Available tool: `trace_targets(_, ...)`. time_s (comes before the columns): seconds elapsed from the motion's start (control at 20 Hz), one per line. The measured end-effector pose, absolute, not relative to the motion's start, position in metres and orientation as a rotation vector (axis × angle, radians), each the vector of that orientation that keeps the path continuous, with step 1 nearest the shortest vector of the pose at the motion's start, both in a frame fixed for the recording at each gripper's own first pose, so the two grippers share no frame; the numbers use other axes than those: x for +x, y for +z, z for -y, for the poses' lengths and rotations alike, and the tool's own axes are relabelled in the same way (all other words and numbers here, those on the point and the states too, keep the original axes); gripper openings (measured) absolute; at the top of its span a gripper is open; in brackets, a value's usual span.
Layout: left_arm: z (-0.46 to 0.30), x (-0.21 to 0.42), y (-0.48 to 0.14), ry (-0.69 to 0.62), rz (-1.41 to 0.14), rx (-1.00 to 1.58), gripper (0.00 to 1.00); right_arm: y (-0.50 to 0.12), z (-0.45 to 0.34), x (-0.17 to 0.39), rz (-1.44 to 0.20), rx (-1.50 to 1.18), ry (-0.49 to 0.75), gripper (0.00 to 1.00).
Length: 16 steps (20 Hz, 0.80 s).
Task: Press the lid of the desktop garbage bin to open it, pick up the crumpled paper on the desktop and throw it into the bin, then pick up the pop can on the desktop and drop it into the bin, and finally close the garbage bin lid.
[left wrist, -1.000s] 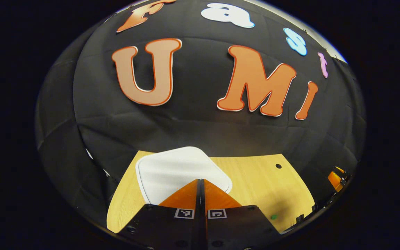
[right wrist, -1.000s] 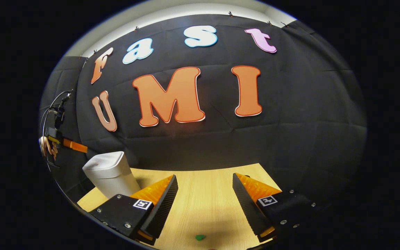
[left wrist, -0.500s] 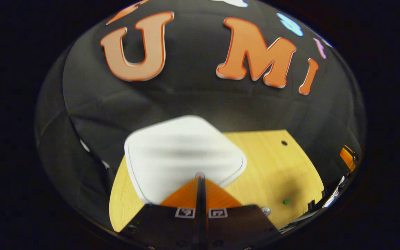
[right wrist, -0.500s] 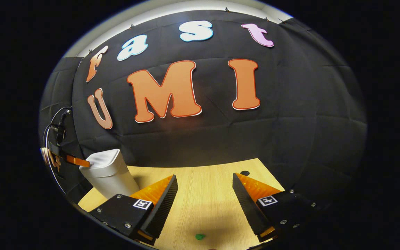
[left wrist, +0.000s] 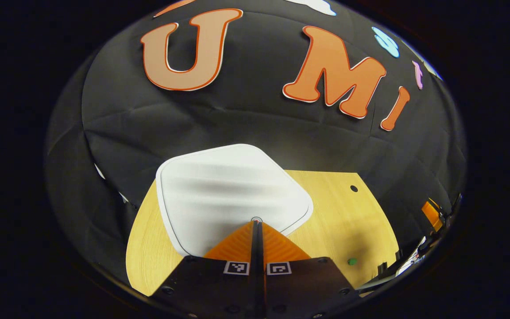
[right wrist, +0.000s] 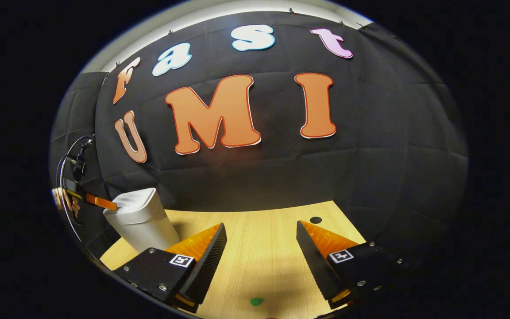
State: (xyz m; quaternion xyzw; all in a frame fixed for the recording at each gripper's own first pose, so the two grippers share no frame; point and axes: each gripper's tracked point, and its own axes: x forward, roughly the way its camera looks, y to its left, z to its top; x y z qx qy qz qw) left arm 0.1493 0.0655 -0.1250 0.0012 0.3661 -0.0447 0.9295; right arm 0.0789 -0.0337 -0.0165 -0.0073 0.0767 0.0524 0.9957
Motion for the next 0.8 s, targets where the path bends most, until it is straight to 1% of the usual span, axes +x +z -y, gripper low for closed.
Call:
trace_targets(0.05, -0.07, 0.154, -0.118, -0.062, -0.728, 0.029, 0.0, -0.015, 0.033, 0.078, -0.153, -0.021, 0.108, 0.94)
trace_targets(0.2, -0.063, 0.153, -0.084, -0.044, -0.637, 0.062, 0.0, -0.006, 0.029, 0.075, -0.128, -0.046, 0.111, 0.94)
trace_targets(0.3, -0.045, 0.151, -0.056, -0.058, -0.548, 0.066, 0.0, -0.004, 0.025, 0.073, -0.123, -0.044, 0.117, 0.94)
trace_targets(0.4, -0.016, 0.143, -0.03, -0.106, -0.459, 0.027, 0.0, -0.003, 0.02, 0.072, -0.127, -0.036, 0.126, 0.94)
trace_targets(0.45, -0.009, 0.138, -0.024, -0.118, -0.44, 0.014, 0.0, -0.002, 0.018, 0.071, -0.126, -0.036, 0.13, 0.94)
trace_targets(0.5, -0.007, 0.12, -0.022, -0.126, -0.418, 0.002, 0.0, 0.001, 0.016, 0.07, -0.12, -0.037, 0.13, 0.94)
trace_targets(0.65, 0.006, 0.1, -0.005, -0.14, -0.352, 0.009, 0.0, 0.014, 0.005, 0.063, -0.079, -0.042, 0.167, 0.94)
trace_targets(0.8, 0.014, 0.087, -0.001, -0.138, -0.322, 0.023, 0.0, 0.018, 0.004, 0.06, -0.056, -0.072, 0.167, 0.95)
